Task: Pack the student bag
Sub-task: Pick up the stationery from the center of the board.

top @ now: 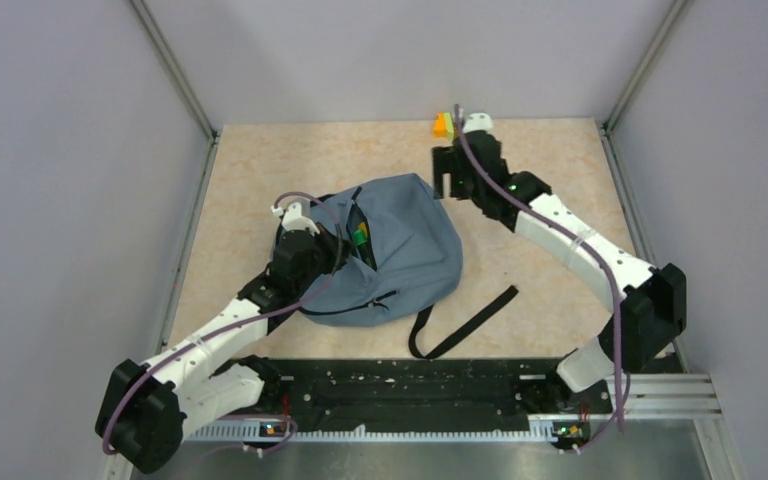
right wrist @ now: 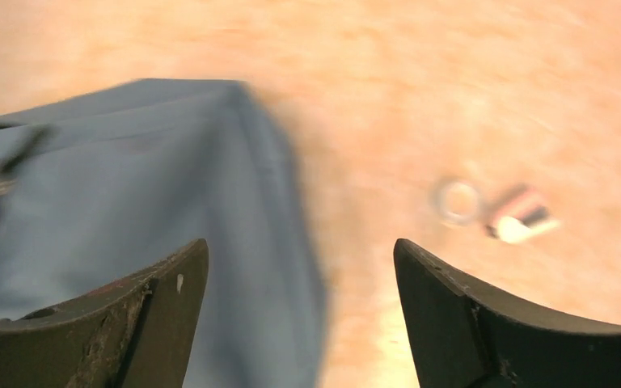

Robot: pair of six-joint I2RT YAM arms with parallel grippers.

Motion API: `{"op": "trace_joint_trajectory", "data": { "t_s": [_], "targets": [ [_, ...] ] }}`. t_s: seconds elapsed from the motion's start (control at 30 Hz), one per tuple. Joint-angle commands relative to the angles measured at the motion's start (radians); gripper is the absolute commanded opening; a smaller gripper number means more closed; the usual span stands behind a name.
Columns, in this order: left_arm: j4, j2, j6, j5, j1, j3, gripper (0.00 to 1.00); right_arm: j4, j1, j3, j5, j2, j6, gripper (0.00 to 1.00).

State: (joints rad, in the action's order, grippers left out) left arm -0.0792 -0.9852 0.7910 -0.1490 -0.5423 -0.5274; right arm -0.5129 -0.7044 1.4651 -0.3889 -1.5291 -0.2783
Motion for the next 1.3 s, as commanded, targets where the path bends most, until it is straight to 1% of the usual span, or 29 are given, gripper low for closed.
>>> {"op": "trace_joint_trajectory", "data": {
  "t_s": [0.0,0.17,0.27,0.33,0.53,0.77,0.93,1.03,1.23,1.27],
  "targets": [
    [-0.03,0.028,0.005,-0.023,0.013,0.007,0.0,0.077,0.202,-0.154,0.027,0.029,-0.025,0.85],
    [-0.027,0.028,0.004,-0.021,0.015,0.006,0.0,0.183,0.43,-0.286,0.111,-0.023,-0.056,0.87],
    [-0.026,0.031,0.005,-0.021,0.014,0.006,0.0,0.214,0.519,-0.296,0.11,-0.106,-0.06,0.87],
    [-0.024,0.032,0.003,-0.021,0.013,0.006,0.0,0.227,0.545,-0.282,0.092,-0.166,-0.055,0.87],
    [-0.013,0.031,-0.003,-0.025,0.016,0.001,0.0,0.207,0.556,-0.195,0.024,-0.311,-0.058,0.87],
    [-0.006,0.031,-0.006,-0.028,0.018,0.0,0.0,0.216,0.557,-0.179,-0.026,-0.354,-0.078,0.85],
    [-0.005,0.031,-0.008,-0.03,0.021,-0.002,0.0,0.231,0.561,-0.176,-0.031,-0.372,-0.071,0.76],
    [-0.003,0.034,-0.009,-0.029,0.021,-0.001,0.0,0.222,0.561,-0.167,-0.026,-0.385,-0.074,0.68],
    [0.001,0.042,-0.01,-0.033,0.021,0.003,0.0,0.219,0.563,-0.17,-0.004,-0.39,-0.085,0.63],
    [0.001,0.042,-0.009,-0.033,0.021,0.004,0.0,0.221,0.563,-0.172,-0.003,-0.391,-0.085,0.6]
  ]
}}
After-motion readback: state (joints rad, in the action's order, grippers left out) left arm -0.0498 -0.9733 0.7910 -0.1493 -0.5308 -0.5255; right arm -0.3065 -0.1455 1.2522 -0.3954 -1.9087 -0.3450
